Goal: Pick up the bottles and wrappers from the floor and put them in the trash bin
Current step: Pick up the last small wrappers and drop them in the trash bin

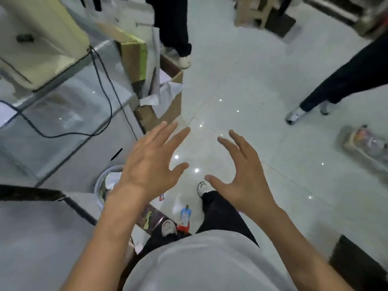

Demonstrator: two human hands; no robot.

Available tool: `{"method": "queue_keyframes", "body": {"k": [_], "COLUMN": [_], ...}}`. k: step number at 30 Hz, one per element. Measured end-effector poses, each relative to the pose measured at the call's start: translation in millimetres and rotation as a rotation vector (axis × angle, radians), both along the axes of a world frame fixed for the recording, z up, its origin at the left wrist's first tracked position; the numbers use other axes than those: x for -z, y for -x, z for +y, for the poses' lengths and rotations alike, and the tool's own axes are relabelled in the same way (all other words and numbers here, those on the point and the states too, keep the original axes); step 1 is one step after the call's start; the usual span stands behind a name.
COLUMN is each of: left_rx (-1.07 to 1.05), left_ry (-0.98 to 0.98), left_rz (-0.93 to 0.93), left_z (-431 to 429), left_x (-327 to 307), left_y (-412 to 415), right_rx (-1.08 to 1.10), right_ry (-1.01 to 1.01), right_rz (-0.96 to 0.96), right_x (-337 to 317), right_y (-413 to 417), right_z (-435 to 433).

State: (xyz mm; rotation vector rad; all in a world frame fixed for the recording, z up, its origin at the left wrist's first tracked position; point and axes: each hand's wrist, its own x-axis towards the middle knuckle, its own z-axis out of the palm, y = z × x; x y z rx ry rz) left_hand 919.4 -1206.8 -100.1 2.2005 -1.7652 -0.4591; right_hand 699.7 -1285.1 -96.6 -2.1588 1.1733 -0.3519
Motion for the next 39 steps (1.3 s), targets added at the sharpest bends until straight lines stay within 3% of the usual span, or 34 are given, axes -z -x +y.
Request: {"method": "queue_keyframes", "body": {"k": [12,23,29,39], "left_rx": [0.681,0.963,0.926,0.530], "left_ry": [0.157,0.142,0.133,0.099], "left_rz": [-0.105,-0.094,-0.113,-0.139], "left_z": [-52,-74,-87,-123], "left_x": [-40,-42,-39,-30], "left_y": [109,215,262,344], "right_rx": [0.699,1.066,1.012,0.550], "right_ry": [0.113,0.042,0.031,0.062], "right_rz": [0.140,0.141,0.119,0.116], "right_x": [-34,-41,-35,-20], "right_y": [121,220,269,365], "right_z": [82,132,112,-19]}}
